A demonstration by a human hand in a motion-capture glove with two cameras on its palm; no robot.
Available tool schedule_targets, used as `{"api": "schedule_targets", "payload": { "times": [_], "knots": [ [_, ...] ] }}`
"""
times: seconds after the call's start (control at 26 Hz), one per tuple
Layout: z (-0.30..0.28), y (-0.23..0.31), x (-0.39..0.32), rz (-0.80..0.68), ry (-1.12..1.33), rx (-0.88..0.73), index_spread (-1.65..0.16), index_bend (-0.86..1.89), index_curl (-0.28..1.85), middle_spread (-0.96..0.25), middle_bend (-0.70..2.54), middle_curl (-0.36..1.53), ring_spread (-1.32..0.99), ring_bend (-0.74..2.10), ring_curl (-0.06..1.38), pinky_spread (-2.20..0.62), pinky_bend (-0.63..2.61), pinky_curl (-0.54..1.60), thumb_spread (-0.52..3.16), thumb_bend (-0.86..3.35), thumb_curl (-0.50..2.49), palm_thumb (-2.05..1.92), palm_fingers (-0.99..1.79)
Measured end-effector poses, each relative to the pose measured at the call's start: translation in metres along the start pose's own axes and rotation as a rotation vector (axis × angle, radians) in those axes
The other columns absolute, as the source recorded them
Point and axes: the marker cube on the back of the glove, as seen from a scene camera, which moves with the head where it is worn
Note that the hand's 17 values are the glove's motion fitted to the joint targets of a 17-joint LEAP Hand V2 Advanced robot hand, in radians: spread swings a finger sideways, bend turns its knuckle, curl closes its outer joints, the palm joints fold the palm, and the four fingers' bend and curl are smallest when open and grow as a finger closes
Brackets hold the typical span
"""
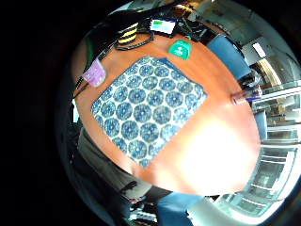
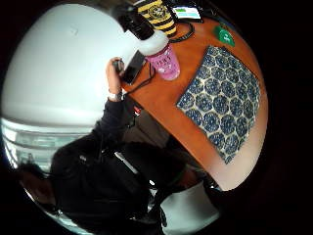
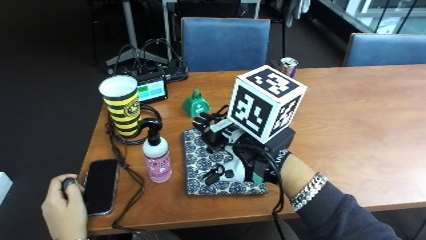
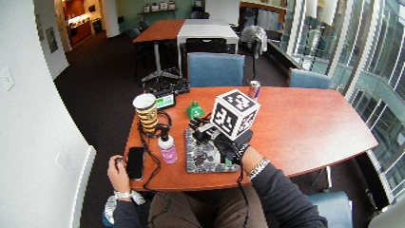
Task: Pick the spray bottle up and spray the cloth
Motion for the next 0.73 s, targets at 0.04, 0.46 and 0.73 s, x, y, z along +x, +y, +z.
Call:
{"api": "schedule_targets", "payload": {
  "times": [0.04, 0.46, 0.73],
  "knots": [
    [-0.002, 0.005, -0.005, -0.013, 0.013, -0.003, -0.38, 0.1, 0.31, -0.11, 0.2, 0.37, -0.06, 0.35, 0.33, 0.2, 0.51, 0.37, 0.87, -0.05, 0.24, 0.2, 0.22],
    [-0.025, 0.035, -0.064, -0.184, 0.068, -0.026, -0.4, 0.12, 0.27, -0.1, 0.2, 0.37, -0.05, 0.36, 0.32, 0.22, 0.48, 0.35, 0.85, -0.04, 0.26, 0.15, 0.22],
    [-0.026, 0.042, -0.075, -0.217, 0.087, -0.026, -0.41, 0.12, 0.25, -0.1, 0.2, 0.36, -0.06, 0.36, 0.32, 0.21, 0.46, 0.35, 0.86, -0.03, 0.27, 0.14, 0.22]
  ]
}}
